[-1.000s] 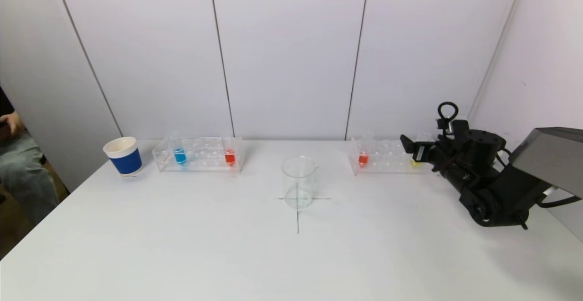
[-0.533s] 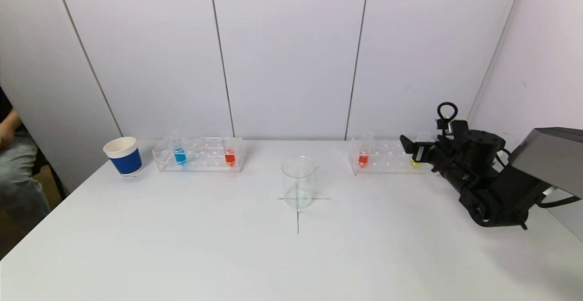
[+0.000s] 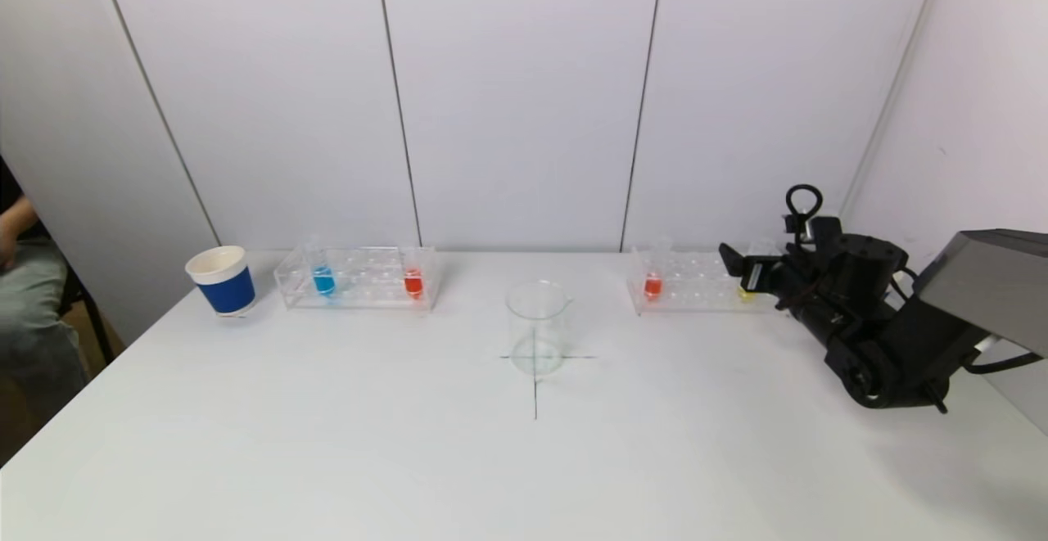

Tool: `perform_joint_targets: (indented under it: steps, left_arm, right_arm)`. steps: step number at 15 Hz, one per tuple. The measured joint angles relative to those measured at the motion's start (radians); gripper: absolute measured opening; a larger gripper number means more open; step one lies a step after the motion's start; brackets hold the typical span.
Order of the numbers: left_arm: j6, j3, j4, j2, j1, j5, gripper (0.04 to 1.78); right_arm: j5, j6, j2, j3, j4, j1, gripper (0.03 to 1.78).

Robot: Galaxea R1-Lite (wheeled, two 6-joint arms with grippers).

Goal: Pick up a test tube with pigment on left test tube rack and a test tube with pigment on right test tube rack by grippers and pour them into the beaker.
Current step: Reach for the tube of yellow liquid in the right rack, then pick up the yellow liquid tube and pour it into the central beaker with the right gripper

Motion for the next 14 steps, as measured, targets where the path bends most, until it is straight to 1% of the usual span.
perform_joint_targets:
  steps: [2, 4, 5, 8, 9, 10, 14]
  left_arm:
    - [0.0, 0.0, 0.0, 0.0, 0.0, 0.0, 1.77]
    - [0.0, 0.0, 0.0, 0.0, 0.0, 0.0, 1.77]
    - [0.0, 0.0, 0.0, 0.0, 0.0, 0.0, 1.77]
    - [0.0, 0.0, 0.0, 0.0, 0.0, 0.0, 1.77]
    - [0.0, 0.0, 0.0, 0.0, 0.0, 0.0, 1.77]
    - [0.0, 0.0, 0.0, 0.0, 0.0, 0.0, 1.77]
    - [0.0, 0.0, 0.0, 0.0, 0.0, 0.0, 1.77]
  right_arm:
    - [0.0, -0.001, 0.001, -0.001, -0.001, 0.0, 1.58]
    - [0.0, -0.001, 0.001, -0.001, -0.002, 0.0, 1.33]
    - [0.0, -0.001, 0.001, -0.001, -0.002, 0.0, 1.17]
    - [0.0, -0.002, 0.002, -0.001, -0.001, 0.0, 0.61]
    - [0.0, -0.002, 0.002, -0.001, 0.0, 0.0, 0.51]
    - [0.0, -0.003, 0.002, -0.001, 0.0, 0.0, 0.47]
    - [0.0, -0.003, 0.002, -0.002, 0.0, 0.0, 0.47]
